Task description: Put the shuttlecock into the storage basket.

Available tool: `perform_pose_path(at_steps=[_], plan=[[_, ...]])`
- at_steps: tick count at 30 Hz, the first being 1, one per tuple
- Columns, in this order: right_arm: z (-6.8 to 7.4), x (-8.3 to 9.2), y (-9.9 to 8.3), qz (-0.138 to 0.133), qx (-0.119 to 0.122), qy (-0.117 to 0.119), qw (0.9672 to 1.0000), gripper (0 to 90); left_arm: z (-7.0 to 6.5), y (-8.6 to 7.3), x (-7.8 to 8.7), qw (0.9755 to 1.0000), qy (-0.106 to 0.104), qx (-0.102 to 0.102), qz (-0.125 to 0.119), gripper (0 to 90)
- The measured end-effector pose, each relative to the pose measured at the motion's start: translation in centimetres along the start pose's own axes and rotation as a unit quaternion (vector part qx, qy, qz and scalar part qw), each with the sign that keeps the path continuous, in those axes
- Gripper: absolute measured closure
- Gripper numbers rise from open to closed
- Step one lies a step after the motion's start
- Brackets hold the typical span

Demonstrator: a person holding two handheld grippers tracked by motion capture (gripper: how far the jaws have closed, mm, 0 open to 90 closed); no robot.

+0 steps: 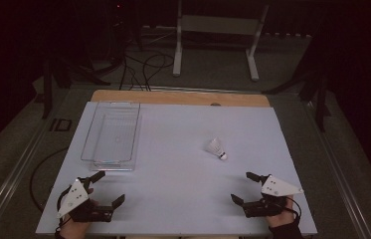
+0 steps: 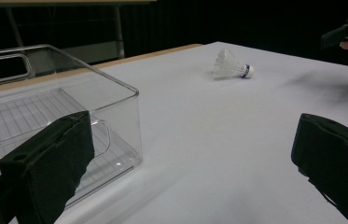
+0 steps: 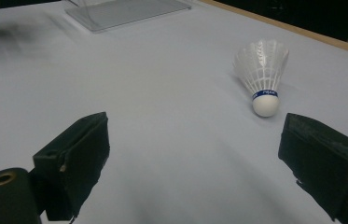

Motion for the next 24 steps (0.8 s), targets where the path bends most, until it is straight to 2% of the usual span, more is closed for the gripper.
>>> perform_pose_path(at_steps=[5,15,16,18,24], plan=[[-0.02,-0.03,0.00,0.004,0.002,-0.006,1.0000,8.9,-0.10,-0.05,-0.11,1.0000,-0.006,0.000,0.006,0.0],[0.13,-0.07,0.12,0.008,0.016,-0.013,0.9998,8.9,-0.14,0.00,-0.08,1.0000,-0.003,0.000,0.005,0.0],[0.24,-0.04,0.23,0.012,0.023,-0.015,0.9995,8.9,-0.11,-0.02,-0.09,1.0000,-0.005,0.001,0.004,0.0],[0.34,0.03,0.30,0.020,0.021,-0.012,0.9995,8.9,-0.07,-0.03,-0.10,1.0000,-0.005,0.002,0.004,0.0],[0.70,0.16,0.63,0.025,0.028,-0.018,0.9991,8.9,-0.07,-0.03,-0.10,1.0000,-0.007,0.003,0.004,0.0]])
Point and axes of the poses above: each handheld gripper's, and its own axes: x roughly backward along the jaws, y roughly out of its top, z roughly to its left, the point moved 6 cm from there along -x, roughly forward along the jaws, and after that the axes turned 11 degrees about z, right-handed, at the moved point
